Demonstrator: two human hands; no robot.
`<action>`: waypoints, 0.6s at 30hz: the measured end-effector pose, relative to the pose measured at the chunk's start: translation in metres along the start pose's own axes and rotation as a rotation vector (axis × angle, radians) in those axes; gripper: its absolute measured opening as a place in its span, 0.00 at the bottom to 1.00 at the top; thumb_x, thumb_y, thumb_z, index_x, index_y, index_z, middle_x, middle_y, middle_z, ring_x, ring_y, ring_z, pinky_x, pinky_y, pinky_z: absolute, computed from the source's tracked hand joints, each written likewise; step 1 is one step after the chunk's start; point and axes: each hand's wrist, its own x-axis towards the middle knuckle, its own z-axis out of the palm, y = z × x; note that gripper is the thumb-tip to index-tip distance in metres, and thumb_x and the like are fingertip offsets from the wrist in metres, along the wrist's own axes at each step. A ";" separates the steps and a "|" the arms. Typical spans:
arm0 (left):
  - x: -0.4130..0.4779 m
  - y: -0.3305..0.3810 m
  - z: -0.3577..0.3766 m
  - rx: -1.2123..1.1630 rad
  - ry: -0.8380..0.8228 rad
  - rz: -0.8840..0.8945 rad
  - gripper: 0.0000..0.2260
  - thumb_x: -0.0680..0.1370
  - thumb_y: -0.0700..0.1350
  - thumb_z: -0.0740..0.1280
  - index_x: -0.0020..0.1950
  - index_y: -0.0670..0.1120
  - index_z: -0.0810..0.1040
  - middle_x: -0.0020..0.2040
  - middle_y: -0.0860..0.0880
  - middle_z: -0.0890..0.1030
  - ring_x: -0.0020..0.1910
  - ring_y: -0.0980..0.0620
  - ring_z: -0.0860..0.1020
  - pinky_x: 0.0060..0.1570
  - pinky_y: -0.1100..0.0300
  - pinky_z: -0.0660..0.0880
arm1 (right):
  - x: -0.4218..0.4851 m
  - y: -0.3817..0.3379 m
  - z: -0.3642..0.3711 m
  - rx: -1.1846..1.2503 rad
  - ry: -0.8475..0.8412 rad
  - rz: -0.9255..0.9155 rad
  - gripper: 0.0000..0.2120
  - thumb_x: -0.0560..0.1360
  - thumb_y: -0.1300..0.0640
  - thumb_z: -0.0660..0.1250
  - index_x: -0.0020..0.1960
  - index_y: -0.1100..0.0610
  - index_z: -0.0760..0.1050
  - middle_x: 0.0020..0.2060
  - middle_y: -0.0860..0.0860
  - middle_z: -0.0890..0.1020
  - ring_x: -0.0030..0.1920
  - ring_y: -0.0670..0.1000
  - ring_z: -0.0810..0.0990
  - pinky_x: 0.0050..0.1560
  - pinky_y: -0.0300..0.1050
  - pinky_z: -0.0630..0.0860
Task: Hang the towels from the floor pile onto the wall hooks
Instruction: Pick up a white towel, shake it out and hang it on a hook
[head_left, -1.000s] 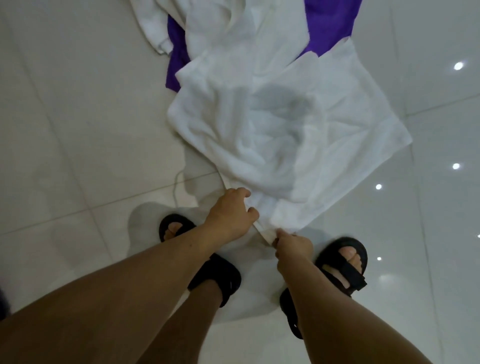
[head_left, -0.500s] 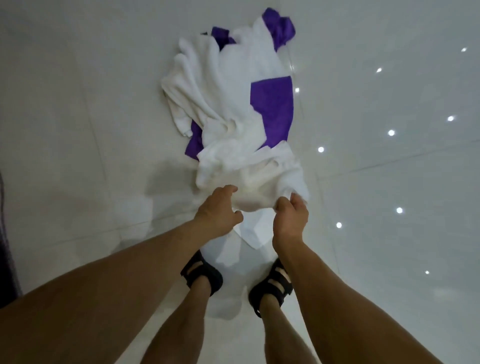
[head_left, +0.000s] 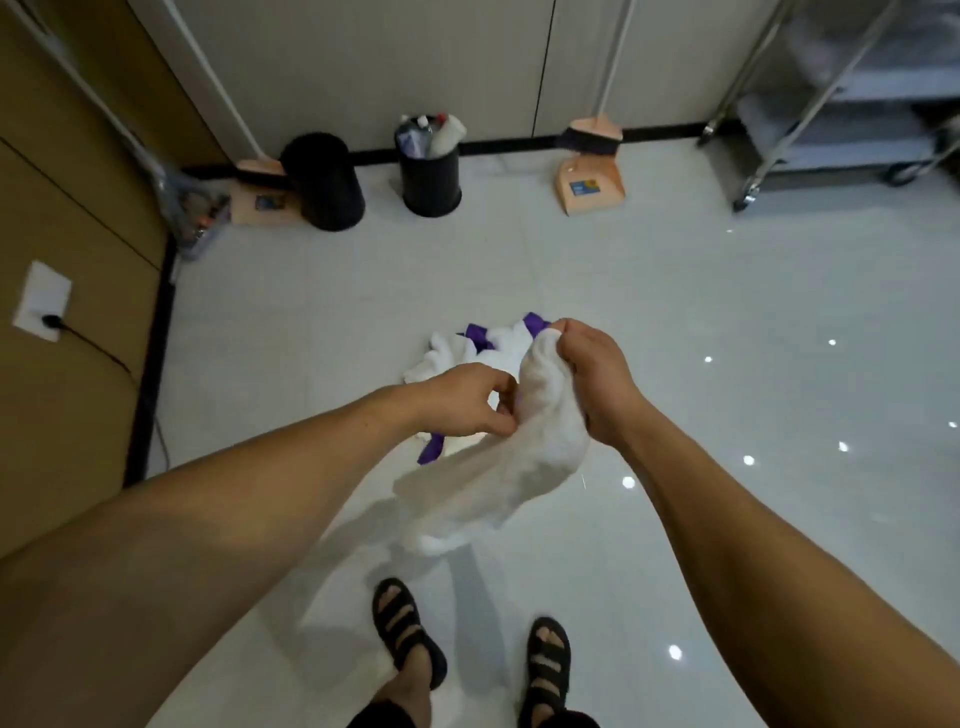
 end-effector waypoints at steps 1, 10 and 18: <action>-0.011 0.015 -0.010 -0.042 0.042 0.024 0.11 0.65 0.49 0.70 0.45 0.47 0.78 0.42 0.52 0.81 0.43 0.52 0.79 0.47 0.55 0.75 | -0.006 -0.024 0.001 -0.009 -0.016 -0.043 0.05 0.65 0.57 0.60 0.34 0.57 0.73 0.32 0.52 0.76 0.36 0.51 0.75 0.40 0.45 0.72; -0.101 0.109 -0.051 -0.271 0.342 0.015 0.14 0.71 0.56 0.72 0.54 0.56 0.79 0.47 0.58 0.82 0.46 0.56 0.81 0.37 0.66 0.75 | -0.059 -0.157 0.001 -0.389 -0.155 -0.409 0.08 0.79 0.59 0.62 0.50 0.52 0.80 0.43 0.52 0.83 0.42 0.50 0.81 0.47 0.50 0.80; -0.177 0.174 -0.075 -0.725 0.770 0.230 0.08 0.79 0.47 0.63 0.55 0.48 0.79 0.46 0.51 0.85 0.45 0.53 0.83 0.40 0.58 0.80 | -0.089 -0.182 -0.007 -0.343 -0.490 -0.445 0.35 0.66 0.52 0.79 0.68 0.49 0.69 0.57 0.50 0.81 0.56 0.46 0.81 0.56 0.41 0.78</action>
